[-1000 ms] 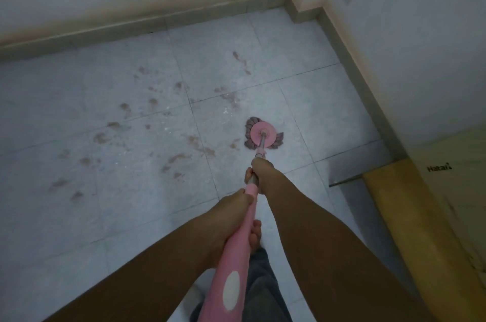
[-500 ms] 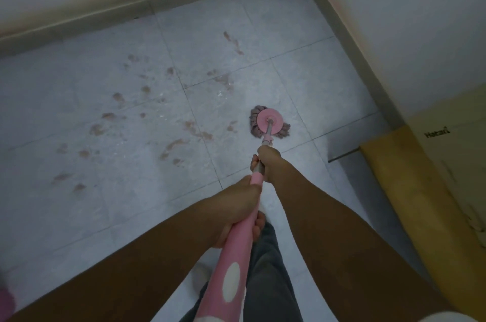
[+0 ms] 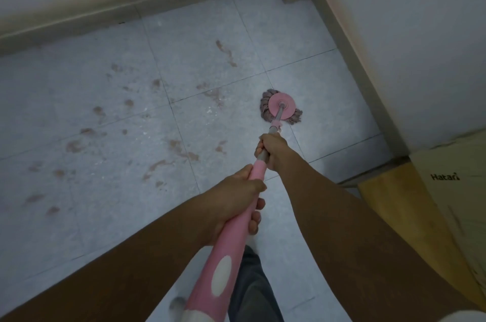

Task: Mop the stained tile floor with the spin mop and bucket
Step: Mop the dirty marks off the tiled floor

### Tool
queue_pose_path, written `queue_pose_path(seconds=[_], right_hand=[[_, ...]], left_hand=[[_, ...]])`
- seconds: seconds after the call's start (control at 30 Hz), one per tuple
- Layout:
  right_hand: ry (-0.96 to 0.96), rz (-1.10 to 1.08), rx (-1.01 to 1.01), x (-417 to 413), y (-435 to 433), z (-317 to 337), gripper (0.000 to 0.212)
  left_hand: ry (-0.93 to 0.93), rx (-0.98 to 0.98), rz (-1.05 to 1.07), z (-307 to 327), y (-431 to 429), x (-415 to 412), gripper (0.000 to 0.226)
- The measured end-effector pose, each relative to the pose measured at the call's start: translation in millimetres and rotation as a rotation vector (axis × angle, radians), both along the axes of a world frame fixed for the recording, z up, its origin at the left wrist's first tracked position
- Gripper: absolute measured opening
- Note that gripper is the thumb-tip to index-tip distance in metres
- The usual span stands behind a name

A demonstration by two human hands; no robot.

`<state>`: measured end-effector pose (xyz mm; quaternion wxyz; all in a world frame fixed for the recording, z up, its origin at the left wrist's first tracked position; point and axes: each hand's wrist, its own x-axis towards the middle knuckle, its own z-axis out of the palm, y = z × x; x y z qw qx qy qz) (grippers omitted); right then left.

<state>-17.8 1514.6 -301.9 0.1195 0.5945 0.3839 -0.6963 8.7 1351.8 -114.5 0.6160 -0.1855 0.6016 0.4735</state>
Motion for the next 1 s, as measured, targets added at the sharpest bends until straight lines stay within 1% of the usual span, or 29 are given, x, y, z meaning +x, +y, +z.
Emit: queue_pose_path(seconds=[0.07,0.2,0.27,0.37,0.43,0.57,0.73,0.77,0.83,0.93,1.0], right_hand=[[-0.014,0.019,0.01,-6.7,0.8,-5.4,0.015],[-0.028,0.028,0.017,-6.4,-10.1,-10.4,0.026],[-0.029,0.043,0.011,-1.0,-21.6,-7.1,0.025],[-0.011,0.035,-0.029,10.8,-43.6,3.5,0.016],[0.007,0.018,-0.065,19.1,-61.5,10.7,0.019],[0.006,0.048,-0.115,43.4,-126.7,25.3,0.029],[-0.004,0.143,-0.179,74.6,-232.9,43.2,0.026],[0.001,0.133,-0.185,78.3,-250.0,45.4,0.022],[0.012,0.072,-0.174,83.9,-276.4,48.9,0.015],[0.004,0.012,-0.159,85.6,-289.8,49.5,0.025],[0.012,0.035,-0.159,80.2,-288.0,52.4,0.024]], left_hand=[[0.03,-0.015,-0.022,-3.3,3.4,-6.8,0.055],[0.052,-0.057,-0.053,-1.9,-0.6,-6.0,0.053],[0.07,-0.079,-0.07,3.2,-8.0,-1.6,0.053],[0.095,-0.106,-0.079,16.0,-21.4,7.6,0.054],[0.09,-0.117,-0.082,26.3,-34.0,16.3,0.05],[0.037,-0.142,-0.039,45.4,-89.2,42.5,0.036],[-0.015,-0.182,0.035,68.3,-185.4,80.8,0.017],[-0.025,-0.194,0.055,71.6,-200.9,86.5,0.017],[-0.038,-0.206,0.102,75.7,-224.3,96.4,0.025],[-0.038,-0.193,0.151,80.4,-239.2,105.0,0.038],[-0.067,-0.168,0.214,80.6,-241.4,104.8,0.041]])
